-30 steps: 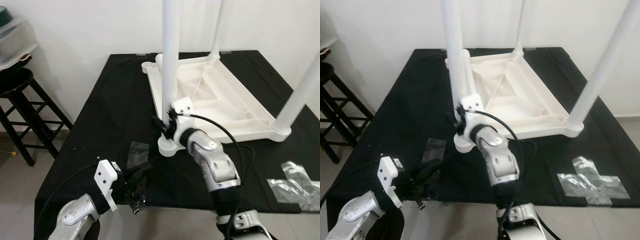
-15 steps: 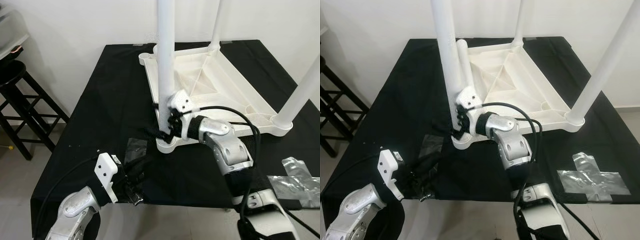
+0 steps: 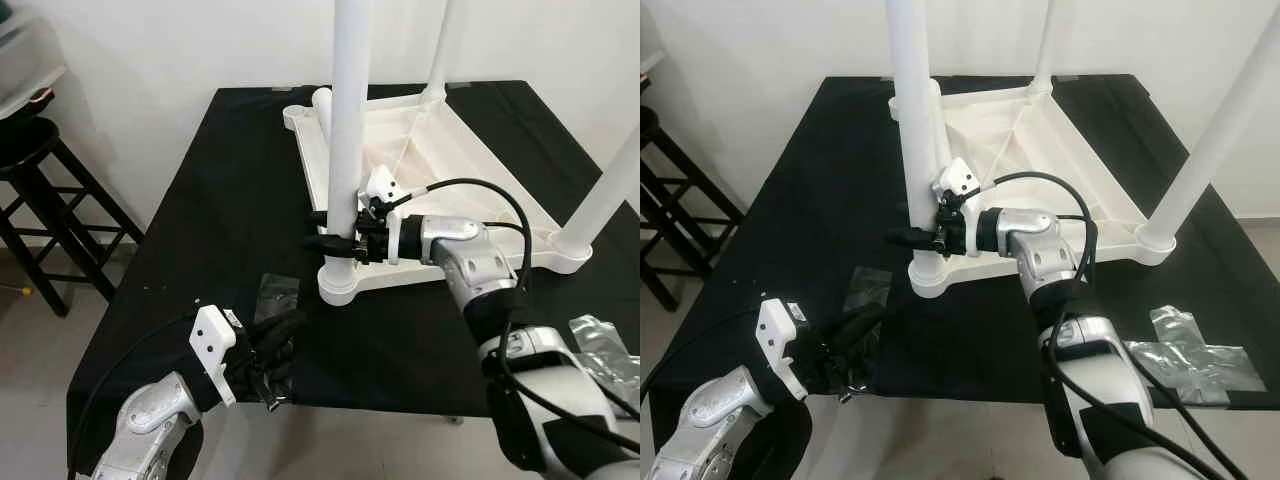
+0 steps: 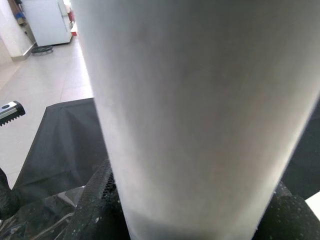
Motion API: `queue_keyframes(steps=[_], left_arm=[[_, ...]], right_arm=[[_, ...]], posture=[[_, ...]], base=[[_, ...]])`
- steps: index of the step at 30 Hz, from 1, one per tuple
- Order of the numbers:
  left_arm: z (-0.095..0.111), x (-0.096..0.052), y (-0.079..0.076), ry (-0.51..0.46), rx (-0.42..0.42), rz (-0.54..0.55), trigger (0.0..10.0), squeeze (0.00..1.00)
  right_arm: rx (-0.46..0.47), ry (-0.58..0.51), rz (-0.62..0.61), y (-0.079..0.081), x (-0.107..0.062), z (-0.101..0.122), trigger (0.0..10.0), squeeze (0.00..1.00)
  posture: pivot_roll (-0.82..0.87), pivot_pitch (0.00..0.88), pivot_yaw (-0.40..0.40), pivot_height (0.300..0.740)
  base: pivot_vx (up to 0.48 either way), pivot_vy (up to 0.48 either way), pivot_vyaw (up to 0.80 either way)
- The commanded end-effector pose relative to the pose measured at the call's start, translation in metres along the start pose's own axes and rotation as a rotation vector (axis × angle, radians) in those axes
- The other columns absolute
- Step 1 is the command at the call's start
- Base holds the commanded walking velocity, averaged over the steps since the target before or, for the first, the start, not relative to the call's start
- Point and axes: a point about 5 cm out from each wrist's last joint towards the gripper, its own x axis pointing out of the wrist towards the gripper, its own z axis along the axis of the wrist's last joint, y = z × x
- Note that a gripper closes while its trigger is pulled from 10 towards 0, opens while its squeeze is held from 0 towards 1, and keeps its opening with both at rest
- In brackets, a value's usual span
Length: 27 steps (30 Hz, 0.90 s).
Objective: Building children table
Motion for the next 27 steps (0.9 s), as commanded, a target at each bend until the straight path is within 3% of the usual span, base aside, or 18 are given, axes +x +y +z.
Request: queue_keyframes(steps=[1,5,8,9,10,11,12,13,15,17,22,23,26,27], left_arm=[[-0.002,-0.003,-0.001,0.013,0.001,0.002,0.0,0.0],[-0.002,-0.003,-0.001,0.012,0.001,0.002,0.0,0.0],[-0.002,-0.004,0.0,0.012,0.002,0.003,0.0,0.0],[-0.002,-0.004,0.001,0.013,0.002,0.004,0.0,0.0],[-0.001,-0.004,0.001,0.013,0.002,0.004,0.0,0.0],[-0.001,-0.004,0.001,0.013,0.002,0.004,0.0,0.0],[-0.001,-0.004,0.001,0.013,0.003,0.004,0.0,0.0],[-0.001,-0.004,0.001,0.013,0.003,0.004,0.0,0.0],[-0.002,-0.005,0.002,0.015,0.002,0.003,0.0,0.0],[-0.002,-0.004,0.002,0.015,0.002,0.002,0.0,0.0],[-0.002,-0.004,0.003,0.015,-0.001,-0.003,0.0,0.0],[-0.002,-0.003,0.003,0.013,0.0,0.0,0.0,0.0],[-0.002,-0.003,0.003,0.011,0.0,0.003,0.0,0.0],[-0.002,-0.003,0.002,0.009,0.001,0.006,0.0,0.0]], right_arm=[[0.016,0.001,-0.01,0.004,0.001,-0.01,0.0,0.0],[0.02,0.023,-0.117,0.004,-0.001,-0.023,0.0,0.0],[0.071,0.095,-0.352,0.01,0.0,-0.043,0.0,0.0],[0.125,0.076,-0.582,0.007,0.003,-0.047,0.0,0.0],[0.201,0.073,-0.684,0.027,0.01,-0.054,0.0,0.0],[0.201,0.073,-0.684,0.027,0.01,-0.054,0.0,0.0],[0.258,0.072,-0.755,0.041,0.012,-0.058,0.0,0.0],[0.258,0.072,-0.755,0.041,0.012,-0.058,0.0,0.0],[0.224,0.064,-0.742,0.069,0.021,-0.052,0.0,0.0],[0.169,0.057,-0.745,0.068,0.022,-0.046,0.0,0.0],[0.148,0.061,-0.721,0.063,0.024,-0.044,0.0,0.0],[0.144,0.062,-0.704,0.057,0.027,-0.043,10.0,0.0],[0.142,0.062,-0.693,0.055,0.028,-0.042,10.0,0.0],[0.149,0.042,-0.659,0.052,0.029,-0.037,10.0,0.95]], posture=[[0.02,0.099,0.024,0.74],[0.02,0.099,0.025,0.74],[0.01,0.098,0.022,0.74],[0.01,0.099,0.024,0.74],[0.01,0.104,0.024,0.74],[0.01,0.104,0.024,0.74],[0.01,0.104,0.024,0.74],[0.01,0.104,0.024,0.74],[0.0,0.098,0.031,0.74],[0.0,0.096,0.036,0.74],[0.0,0.093,0.029,0.74],[0.0,0.093,0.024,0.74],[0.0,0.093,0.024,0.74],[0.0,0.094,0.02,0.74]], base=[[0.0,0.0,0.0],[0.0,0.0,0.0],[0.0,0.0,0.0],[0.0,0.0,0.0],[0.0,0.0,0.0],[0.0,0.0,0.0],[0.0,0.0,0.0],[0.0,0.0,0.0],[0.0,0.0,0.0],[0.0,0.0,0.0],[0.0,0.0,0.0],[0.0,0.0,0.0],[0.0,0.0,0.0],[0.0,0.0,0.0]])
